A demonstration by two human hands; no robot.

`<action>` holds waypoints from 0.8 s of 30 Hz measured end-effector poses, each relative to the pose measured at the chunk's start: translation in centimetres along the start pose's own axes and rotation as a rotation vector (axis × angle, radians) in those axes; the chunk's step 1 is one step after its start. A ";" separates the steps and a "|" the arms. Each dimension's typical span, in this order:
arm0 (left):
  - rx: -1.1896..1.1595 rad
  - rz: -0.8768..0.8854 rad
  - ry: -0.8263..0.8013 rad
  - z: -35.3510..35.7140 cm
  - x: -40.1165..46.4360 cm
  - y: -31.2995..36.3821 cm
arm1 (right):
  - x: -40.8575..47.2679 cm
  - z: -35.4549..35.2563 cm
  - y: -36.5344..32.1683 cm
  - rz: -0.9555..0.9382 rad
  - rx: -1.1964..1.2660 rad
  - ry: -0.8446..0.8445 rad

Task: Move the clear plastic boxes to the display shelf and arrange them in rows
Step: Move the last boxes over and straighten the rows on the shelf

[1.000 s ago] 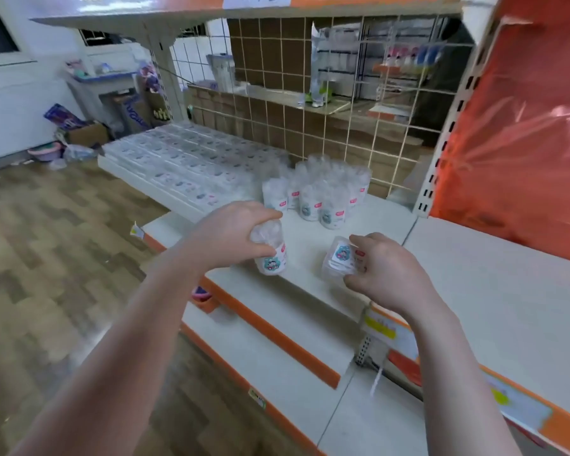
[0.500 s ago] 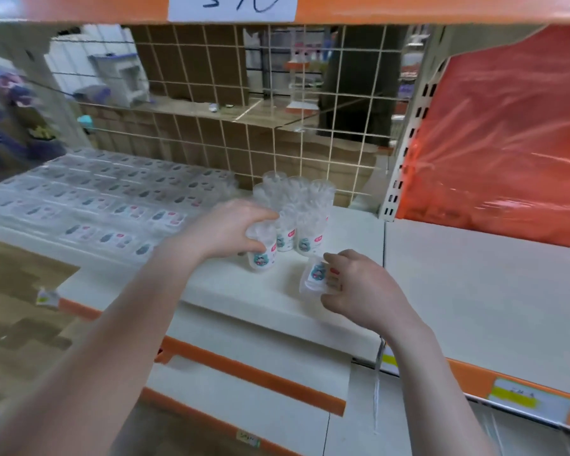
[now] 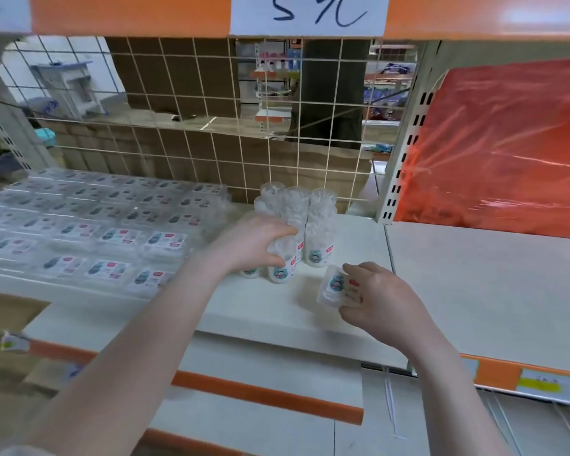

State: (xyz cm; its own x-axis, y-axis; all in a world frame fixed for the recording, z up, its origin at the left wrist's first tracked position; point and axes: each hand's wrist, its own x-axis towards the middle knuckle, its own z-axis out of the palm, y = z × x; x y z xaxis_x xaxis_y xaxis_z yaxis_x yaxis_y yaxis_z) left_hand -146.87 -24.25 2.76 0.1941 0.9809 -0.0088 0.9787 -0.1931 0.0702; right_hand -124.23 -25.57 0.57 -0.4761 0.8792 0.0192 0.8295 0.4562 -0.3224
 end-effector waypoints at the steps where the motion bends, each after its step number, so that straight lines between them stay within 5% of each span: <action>1: 0.003 0.001 0.005 0.1 0.0 -0.2 | 0.0 0.0 -0.1 0.004 0.001 0.002; 24: 0.032 0.051 0.162 3.6 -0.9 -1.3 | -1.1 0.7 -1.3 0.053 0.004 0.016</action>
State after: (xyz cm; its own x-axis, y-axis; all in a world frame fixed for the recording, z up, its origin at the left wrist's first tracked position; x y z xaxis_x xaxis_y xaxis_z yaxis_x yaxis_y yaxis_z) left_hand -148.11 -24.98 -0.92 0.2332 0.9600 0.1552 0.9699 -0.2412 0.0346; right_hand -124.99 -27.18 0.34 -0.4267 0.9042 0.0173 0.8522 0.4084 -0.3271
